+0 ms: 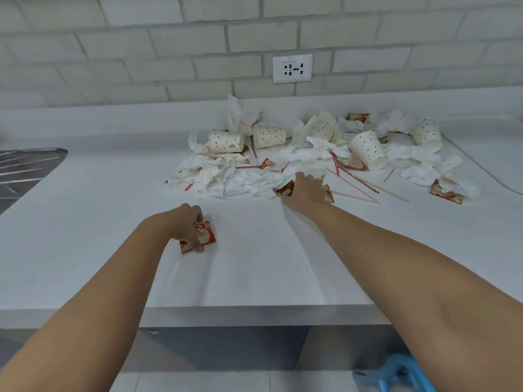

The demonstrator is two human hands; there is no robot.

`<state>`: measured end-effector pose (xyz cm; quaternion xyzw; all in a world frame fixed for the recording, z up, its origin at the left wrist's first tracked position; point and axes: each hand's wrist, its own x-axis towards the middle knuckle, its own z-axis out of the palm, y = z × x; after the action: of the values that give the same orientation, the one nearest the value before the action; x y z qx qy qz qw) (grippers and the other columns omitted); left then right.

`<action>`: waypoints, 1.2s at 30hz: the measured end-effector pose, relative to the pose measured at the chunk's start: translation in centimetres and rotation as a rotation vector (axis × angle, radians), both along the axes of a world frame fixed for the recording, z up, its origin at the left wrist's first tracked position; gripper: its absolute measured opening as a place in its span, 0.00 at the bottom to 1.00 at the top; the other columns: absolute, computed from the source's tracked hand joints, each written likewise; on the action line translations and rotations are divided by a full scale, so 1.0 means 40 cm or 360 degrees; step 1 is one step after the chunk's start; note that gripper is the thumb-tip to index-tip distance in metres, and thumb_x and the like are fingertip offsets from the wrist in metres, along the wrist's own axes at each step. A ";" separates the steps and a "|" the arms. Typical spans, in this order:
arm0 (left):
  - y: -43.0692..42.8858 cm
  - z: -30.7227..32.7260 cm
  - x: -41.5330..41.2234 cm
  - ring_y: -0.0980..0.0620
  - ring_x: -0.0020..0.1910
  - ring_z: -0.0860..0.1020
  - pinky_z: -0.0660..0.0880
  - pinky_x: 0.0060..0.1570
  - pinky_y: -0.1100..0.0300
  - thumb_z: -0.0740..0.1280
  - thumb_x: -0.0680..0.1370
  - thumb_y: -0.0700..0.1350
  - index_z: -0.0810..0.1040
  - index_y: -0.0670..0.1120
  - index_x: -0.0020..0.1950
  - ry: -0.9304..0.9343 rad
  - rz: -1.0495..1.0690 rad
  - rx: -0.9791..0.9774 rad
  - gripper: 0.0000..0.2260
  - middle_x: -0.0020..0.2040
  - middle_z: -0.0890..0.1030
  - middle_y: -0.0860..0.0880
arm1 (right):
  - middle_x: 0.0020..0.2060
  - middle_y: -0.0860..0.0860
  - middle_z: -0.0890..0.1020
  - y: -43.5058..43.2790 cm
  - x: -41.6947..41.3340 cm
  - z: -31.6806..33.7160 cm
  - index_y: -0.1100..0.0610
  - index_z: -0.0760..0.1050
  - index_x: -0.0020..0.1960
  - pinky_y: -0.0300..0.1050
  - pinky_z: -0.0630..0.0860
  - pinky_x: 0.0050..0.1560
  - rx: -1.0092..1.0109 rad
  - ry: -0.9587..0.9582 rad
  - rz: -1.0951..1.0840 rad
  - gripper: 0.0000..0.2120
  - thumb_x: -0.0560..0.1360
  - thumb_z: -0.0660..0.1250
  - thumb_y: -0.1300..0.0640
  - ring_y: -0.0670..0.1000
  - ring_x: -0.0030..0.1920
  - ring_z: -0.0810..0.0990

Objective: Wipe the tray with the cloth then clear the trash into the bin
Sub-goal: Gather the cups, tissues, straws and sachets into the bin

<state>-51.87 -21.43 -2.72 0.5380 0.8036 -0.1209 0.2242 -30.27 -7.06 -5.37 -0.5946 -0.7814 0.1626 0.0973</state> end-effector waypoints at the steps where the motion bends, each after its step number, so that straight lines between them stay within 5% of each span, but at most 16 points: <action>1: 0.003 -0.002 -0.005 0.48 0.54 0.73 0.73 0.54 0.55 0.78 0.65 0.51 0.67 0.46 0.65 -0.0010 0.0020 0.0022 0.33 0.60 0.71 0.47 | 0.66 0.58 0.68 0.003 -0.006 -0.006 0.60 0.62 0.69 0.53 0.68 0.63 -0.0013 -0.0031 -0.0027 0.32 0.73 0.67 0.42 0.60 0.68 0.66; 5: 0.026 -0.001 -0.008 0.50 0.48 0.72 0.69 0.41 0.62 0.76 0.67 0.53 0.70 0.44 0.57 -0.0018 0.0033 -0.0007 0.26 0.52 0.74 0.49 | 0.62 0.57 0.73 0.027 -0.023 -0.015 0.60 0.67 0.64 0.51 0.70 0.60 -0.0114 -0.0036 -0.0163 0.32 0.69 0.71 0.41 0.59 0.65 0.71; 9: 0.062 -0.008 0.016 0.50 0.46 0.72 0.65 0.33 0.66 0.70 0.73 0.51 0.72 0.44 0.51 -0.0142 -0.0063 0.0077 0.14 0.49 0.75 0.48 | 0.50 0.54 0.80 0.048 -0.015 0.002 0.58 0.71 0.49 0.44 0.72 0.45 -0.0270 0.0009 -0.0022 0.11 0.72 0.69 0.54 0.56 0.52 0.78; 12: 0.107 -0.003 0.055 0.50 0.49 0.71 0.66 0.42 0.62 0.66 0.77 0.51 0.73 0.42 0.53 -0.0273 -0.0095 0.0287 0.14 0.53 0.73 0.46 | 0.44 0.57 0.79 0.065 0.006 0.034 0.62 0.73 0.49 0.44 0.74 0.40 -0.0512 0.0327 -0.0044 0.10 0.73 0.70 0.58 0.55 0.45 0.79; 14: 0.146 0.004 0.077 0.47 0.53 0.71 0.68 0.49 0.58 0.67 0.76 0.51 0.75 0.39 0.57 -0.0302 -0.0125 0.0493 0.17 0.59 0.71 0.44 | 0.51 0.59 0.80 0.083 0.031 0.054 0.65 0.74 0.57 0.48 0.79 0.53 -0.0554 0.0411 -0.0161 0.17 0.72 0.70 0.58 0.58 0.53 0.80; 17: 0.208 0.003 0.101 0.43 0.66 0.65 0.65 0.64 0.52 0.69 0.74 0.53 0.77 0.41 0.60 -0.0193 -0.0194 0.0723 0.20 0.69 0.65 0.46 | 0.45 0.54 0.78 0.093 0.073 0.048 0.62 0.71 0.60 0.42 0.74 0.54 -0.0446 0.0118 -0.0294 0.18 0.74 0.68 0.55 0.54 0.53 0.77; 20: 0.255 -0.012 0.125 0.43 0.70 0.61 0.64 0.66 0.48 0.69 0.73 0.54 0.79 0.44 0.55 -0.0152 -0.0179 0.0754 0.17 0.72 0.64 0.49 | 0.61 0.57 0.72 0.087 0.077 0.011 0.59 0.68 0.65 0.48 0.67 0.62 -0.0338 -0.0120 -0.0393 0.24 0.73 0.68 0.49 0.57 0.64 0.69; 25: 0.280 -0.029 0.165 0.47 0.52 0.76 0.74 0.46 0.59 0.68 0.74 0.50 0.77 0.43 0.56 -0.0266 -0.0098 0.0730 0.14 0.50 0.78 0.47 | 0.61 0.56 0.73 0.097 0.071 -0.013 0.57 0.69 0.62 0.46 0.69 0.60 -0.0337 0.0012 -0.0501 0.21 0.73 0.69 0.51 0.56 0.63 0.70; 27: 0.276 -0.020 0.176 0.49 0.46 0.74 0.67 0.32 0.66 0.68 0.73 0.47 0.77 0.43 0.49 -0.0326 -0.0144 0.0797 0.09 0.41 0.75 0.50 | 0.49 0.53 0.77 0.100 0.085 -0.014 0.57 0.70 0.47 0.41 0.72 0.47 -0.0376 0.0160 -0.0479 0.10 0.73 0.69 0.53 0.55 0.54 0.76; 29: 0.273 -0.009 0.183 0.47 0.46 0.75 0.63 0.31 0.66 0.69 0.73 0.45 0.75 0.43 0.47 -0.0373 -0.0198 0.0865 0.08 0.40 0.74 0.50 | 0.37 0.50 0.74 0.093 0.099 -0.012 0.56 0.65 0.38 0.37 0.68 0.33 -0.0421 0.0276 -0.0426 0.12 0.74 0.68 0.57 0.52 0.42 0.75; 32: 0.266 0.018 0.203 0.50 0.47 0.72 0.66 0.39 0.62 0.71 0.73 0.43 0.73 0.42 0.58 -0.0571 -0.0180 0.0961 0.16 0.47 0.74 0.50 | 0.42 0.54 0.77 0.072 0.120 0.010 0.61 0.72 0.48 0.40 0.71 0.37 -0.0494 0.0354 -0.0341 0.08 0.73 0.69 0.61 0.52 0.43 0.74; 36: 0.263 0.057 0.251 0.45 0.54 0.76 0.72 0.49 0.57 0.72 0.73 0.43 0.73 0.42 0.63 -0.0664 -0.0149 0.1011 0.20 0.54 0.77 0.45 | 0.52 0.59 0.81 0.035 0.177 0.077 0.64 0.75 0.58 0.43 0.77 0.42 -0.0724 0.0577 -0.0228 0.19 0.68 0.73 0.66 0.55 0.45 0.80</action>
<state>-41.82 -10.92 -0.42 0.6299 0.7126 0.2359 0.1993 -23.20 -5.66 -2.29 -0.6161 -0.6508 0.4298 0.1106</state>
